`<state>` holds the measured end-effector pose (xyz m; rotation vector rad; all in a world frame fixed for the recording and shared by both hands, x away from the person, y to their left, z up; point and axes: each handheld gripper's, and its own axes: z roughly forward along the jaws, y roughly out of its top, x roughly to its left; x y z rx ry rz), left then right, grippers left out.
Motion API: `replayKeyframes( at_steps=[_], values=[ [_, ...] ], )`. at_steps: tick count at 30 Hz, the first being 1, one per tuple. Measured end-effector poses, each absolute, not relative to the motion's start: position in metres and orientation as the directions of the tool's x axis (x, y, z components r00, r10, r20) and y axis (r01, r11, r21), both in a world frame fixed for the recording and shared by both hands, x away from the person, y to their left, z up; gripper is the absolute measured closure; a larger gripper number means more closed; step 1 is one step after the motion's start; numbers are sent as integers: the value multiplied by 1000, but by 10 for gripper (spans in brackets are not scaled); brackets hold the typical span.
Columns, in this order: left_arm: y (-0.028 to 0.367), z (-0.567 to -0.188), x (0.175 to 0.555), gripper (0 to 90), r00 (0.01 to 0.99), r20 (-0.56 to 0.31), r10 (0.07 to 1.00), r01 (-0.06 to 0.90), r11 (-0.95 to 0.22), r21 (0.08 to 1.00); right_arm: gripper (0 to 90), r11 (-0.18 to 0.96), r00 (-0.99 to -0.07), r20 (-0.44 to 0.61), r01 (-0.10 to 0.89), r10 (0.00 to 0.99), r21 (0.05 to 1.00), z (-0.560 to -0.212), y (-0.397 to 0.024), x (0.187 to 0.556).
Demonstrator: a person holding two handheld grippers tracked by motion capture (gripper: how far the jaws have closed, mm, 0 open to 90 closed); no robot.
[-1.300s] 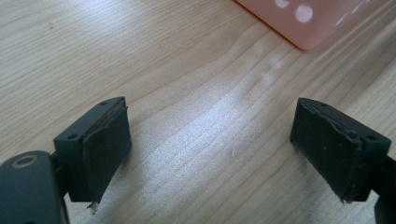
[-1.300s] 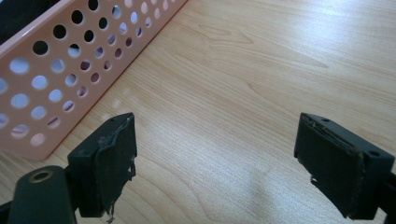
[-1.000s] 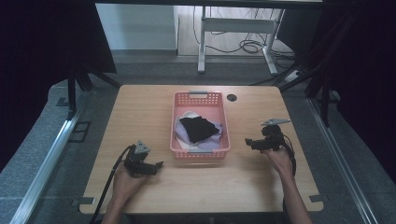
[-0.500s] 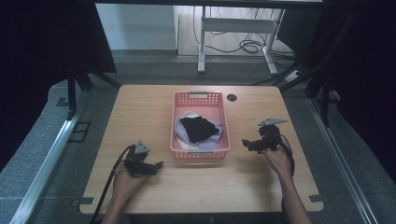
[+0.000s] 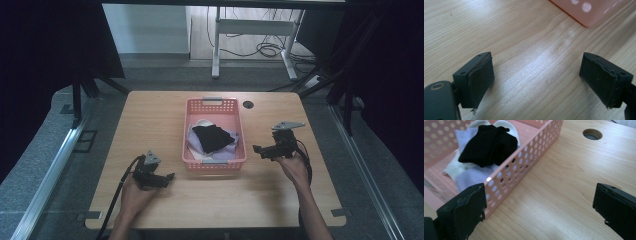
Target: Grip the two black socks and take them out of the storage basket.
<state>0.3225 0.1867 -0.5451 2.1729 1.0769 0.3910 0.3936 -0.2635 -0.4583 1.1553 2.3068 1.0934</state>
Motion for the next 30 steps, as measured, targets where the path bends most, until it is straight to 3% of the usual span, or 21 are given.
replayKeyframes(
  at_steps=[24, 30],
  values=[
    [187, -545, 323, 120, 618, -23, 786, 584, -440, 682, 21, 389, -694, 96, 506, 714, 770, -436, -202, 404],
    [187, -545, 323, 120, 617, -24, 787, 585, -438, 682, 126, 410, -699, 74, 498, 711, 764, -435, -186, 409]
  ],
)
